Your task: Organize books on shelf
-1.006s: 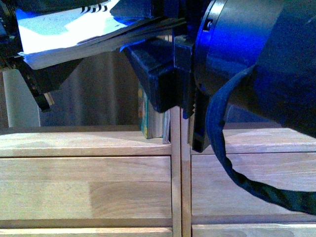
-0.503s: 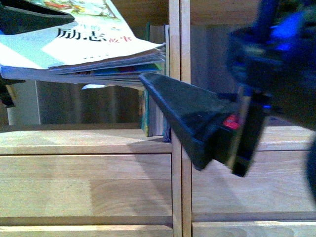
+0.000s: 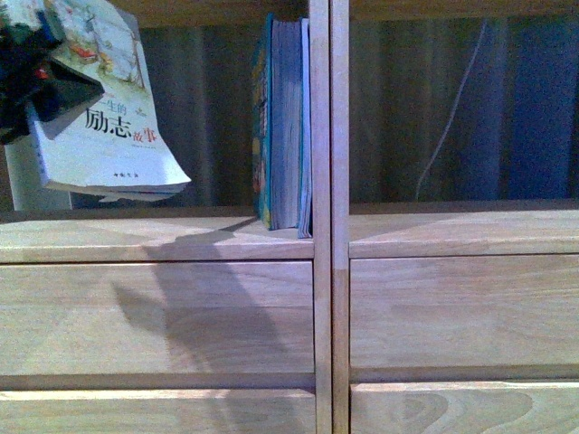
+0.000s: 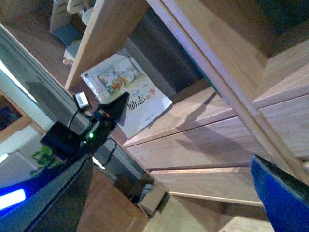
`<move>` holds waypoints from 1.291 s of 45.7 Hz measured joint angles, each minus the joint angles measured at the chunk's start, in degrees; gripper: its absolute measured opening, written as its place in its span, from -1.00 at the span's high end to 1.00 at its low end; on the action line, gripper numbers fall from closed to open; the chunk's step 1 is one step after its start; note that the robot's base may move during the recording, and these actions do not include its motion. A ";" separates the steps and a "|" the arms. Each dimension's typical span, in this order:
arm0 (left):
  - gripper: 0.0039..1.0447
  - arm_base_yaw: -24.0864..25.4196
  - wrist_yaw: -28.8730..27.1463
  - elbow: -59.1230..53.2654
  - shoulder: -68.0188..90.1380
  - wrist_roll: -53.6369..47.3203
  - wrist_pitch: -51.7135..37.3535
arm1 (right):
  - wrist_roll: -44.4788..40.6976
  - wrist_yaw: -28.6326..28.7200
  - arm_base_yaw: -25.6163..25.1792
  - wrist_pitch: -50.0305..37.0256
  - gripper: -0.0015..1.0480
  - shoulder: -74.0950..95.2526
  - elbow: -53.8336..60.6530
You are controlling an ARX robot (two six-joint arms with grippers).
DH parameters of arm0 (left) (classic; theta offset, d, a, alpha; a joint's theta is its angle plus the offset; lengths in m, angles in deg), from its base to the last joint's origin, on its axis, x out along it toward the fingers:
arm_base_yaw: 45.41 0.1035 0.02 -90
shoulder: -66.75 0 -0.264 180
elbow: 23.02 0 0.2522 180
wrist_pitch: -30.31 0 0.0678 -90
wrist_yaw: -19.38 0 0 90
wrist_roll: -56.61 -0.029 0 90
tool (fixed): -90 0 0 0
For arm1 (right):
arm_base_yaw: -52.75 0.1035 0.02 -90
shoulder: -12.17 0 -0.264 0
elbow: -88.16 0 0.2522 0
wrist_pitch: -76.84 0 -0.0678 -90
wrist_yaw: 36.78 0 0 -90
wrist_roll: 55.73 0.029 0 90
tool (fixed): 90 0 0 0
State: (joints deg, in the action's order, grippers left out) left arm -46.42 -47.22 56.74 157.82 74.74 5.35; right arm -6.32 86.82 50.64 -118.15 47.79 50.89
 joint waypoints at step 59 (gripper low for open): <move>0.46 -11.56 -17.03 38.45 36.79 -35.56 -1.88 | -4.22 5.44 -10.62 2.58 -0.86 -5.70 1.31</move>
State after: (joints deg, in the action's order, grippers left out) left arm -57.99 -64.25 95.18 194.61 39.18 3.47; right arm -10.54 92.26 40.01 -115.58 42.08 52.20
